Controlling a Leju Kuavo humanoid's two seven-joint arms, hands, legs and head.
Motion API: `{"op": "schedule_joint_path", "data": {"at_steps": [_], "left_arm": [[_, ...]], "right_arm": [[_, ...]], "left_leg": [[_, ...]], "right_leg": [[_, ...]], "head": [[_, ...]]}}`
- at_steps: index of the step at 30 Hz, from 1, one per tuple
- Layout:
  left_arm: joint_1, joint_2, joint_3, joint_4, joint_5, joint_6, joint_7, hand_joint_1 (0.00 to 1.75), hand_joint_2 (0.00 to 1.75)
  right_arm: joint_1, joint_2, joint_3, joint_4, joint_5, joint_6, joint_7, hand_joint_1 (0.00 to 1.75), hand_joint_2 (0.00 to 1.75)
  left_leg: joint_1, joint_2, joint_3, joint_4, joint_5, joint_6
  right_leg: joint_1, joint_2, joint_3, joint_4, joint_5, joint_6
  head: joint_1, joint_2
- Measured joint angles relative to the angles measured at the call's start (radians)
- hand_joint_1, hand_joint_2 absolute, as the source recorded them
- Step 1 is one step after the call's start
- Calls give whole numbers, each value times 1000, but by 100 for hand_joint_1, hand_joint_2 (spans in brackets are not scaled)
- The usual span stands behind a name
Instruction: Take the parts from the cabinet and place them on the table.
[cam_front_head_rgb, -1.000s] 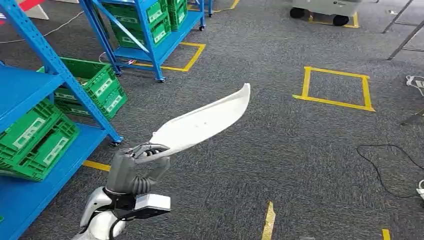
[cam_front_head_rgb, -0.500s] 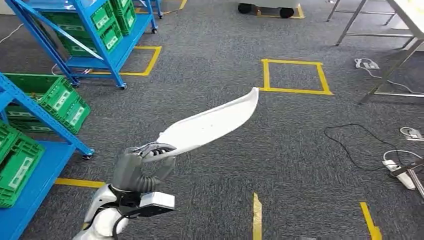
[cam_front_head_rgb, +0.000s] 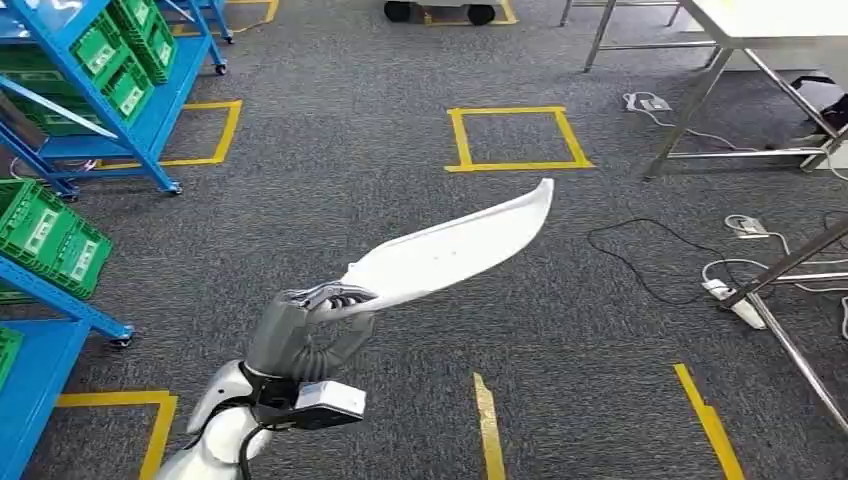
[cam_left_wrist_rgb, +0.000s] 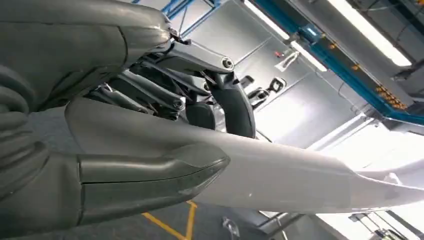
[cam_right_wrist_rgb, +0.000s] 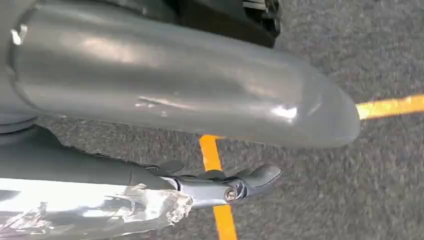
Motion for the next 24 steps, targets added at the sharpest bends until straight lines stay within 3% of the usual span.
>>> {"op": "schedule_joint_path", "data": {"at_steps": [1,2,3,5,6,7,8,9,10,11,12,13,15,16,17,18,20,21,22,23,24], "left_arm": [[-2,0,0,0,0,0,0,159,175],[-4,-1,-1,1,0,0,-1,159,175],[-4,-1,-1,1,0,0,-2,159,175],[0,3,0,5,0,0,-2,159,175],[0,5,0,8,0,0,-2,159,175],[0,5,0,11,0,0,-2,159,175],[0,5,0,12,0,0,-2,159,175],[0,5,0,12,0,0,-2,159,175],[-1,5,0,12,0,0,-2,159,175],[-3,5,0,12,0,0,-2,159,175],[-2,5,0,13,0,0,-2,159,175],[-2,5,0,13,0,-1,-1,159,175],[-3,5,0,13,0,-1,-1,159,175],[-4,1,0,13,0,-1,-1,159,175],[-5,-1,0,13,0,-1,-1,159,175],[-6,-3,-1,13,0,-1,-2,159,175],[-3,-2,0,13,0,-1,-2,159,175],[-3,-3,0,14,0,-1,-2,159,175],[-3,-3,0,15,0,-2,-2,159,175],[-3,-3,0,16,0,-2,-2,159,175],[-3,-3,0,16,0,-2,-2,159,175]], "right_arm": [[0,0,0,-2,0,0,0,0,0],[0,0,0,-2,0,0,-1,0,0],[-3,0,0,-2,0,0,-1,0,0],[-6,0,0,-2,0,1,-1,0,0],[-5,0,0,-2,0,1,-1,0,0],[-4,0,0,-2,0,1,-1,0,0],[-2,0,0,-2,0,1,-1,0,0],[-1,0,0,-2,0,1,-1,0,0],[-2,0,0,-2,0,1,-1,0,0],[-1,2,0,-2,0,1,-1,0,0],[-5,2,0,-2,0,1,-1,0,0],[-5,2,0,-2,0,1,-1,0,0],[2,2,0,-2,0,2,-1,0,0],[4,2,0,-2,0,2,-1,0,0],[6,2,0,-2,0,1,-1,0,0],[2,2,-1,-2,0,1,-1,0,0],[-4,2,0,-2,0,1,-1,0,0],[-4,2,0,-2,0,2,-1,0,0],[-1,2,0,-2,0,2,-1,0,0],[1,2,0,-2,0,1,-1,0,0],[2,2,-1,-2,0,2,-1,0,0]], "left_leg": [[7,-11,0,5,-10,-7],[8,-59,-10,36,-35,-7],[8,-85,-38,98,-71,-6],[7,-108,-118,259,-138,-6],[6,-109,-149,308,-146,-5],[6,-110,-154,306,-125,-2],[6,-112,-140,264,-84,2],[6,-118,-108,187,-32,7],[6,-137,-71,104,15,13],[7,-193,-50,45,33,17],[14,-215,-41,23,27,19],[7,-205,-41,22,21,13],[1,-188,-40,18,22,18],[11,-172,-34,2,28,26],[10,-158,-28,-3,30,31],[9,-144,-26,-4,29,34],[5,-109,-26,-4,25,38],[5,-94,-26,-4,24,38],[5,-79,-24,-4,21,37],[5,-67,-22,-3,18,35],[5,-56,-18,-3,15,32]], "right_leg": [[-9,11,10,-10,7,-10],[-7,20,12,-12,8,-16],[-7,30,11,-12,8,-22],[-3,57,12,-11,7,-26],[-1,71,12,-11,6,-27],[0,86,13,-10,6,-27],[2,101,14,-8,6,-28],[2,117,15,-6,5,-27],[2,130,16,-4,4,-26],[-2,140,12,-2,3,-23],[3,153,3,10,1,-17],[-6,163,-6,9,4,-9],[-12,185,-11,1,9,7],[-11,179,-20,4,6,9],[-3,108,-27,23,-7,13],[-3,65,-55,76,-37,17],[-8,42,-138,235,-106,25],[-11,40,-169,291,-123,30],[-14,39,-180,308,-116,34],[-18,35,-163,275,-87,37],[-20,27,-121,196,-42,39]], "head": [[-1,0],[-5,0],[-8,0],[-11,0],[-11,0],[-10,0],[-11,0],[-10,0],[-10,0],[-10,0],[-8,0],[-11,0],[-11,0],[-10,0],[-8,0],[4,0],[3,0],[3,0],[4,0],[4,0],[4,0]]}}
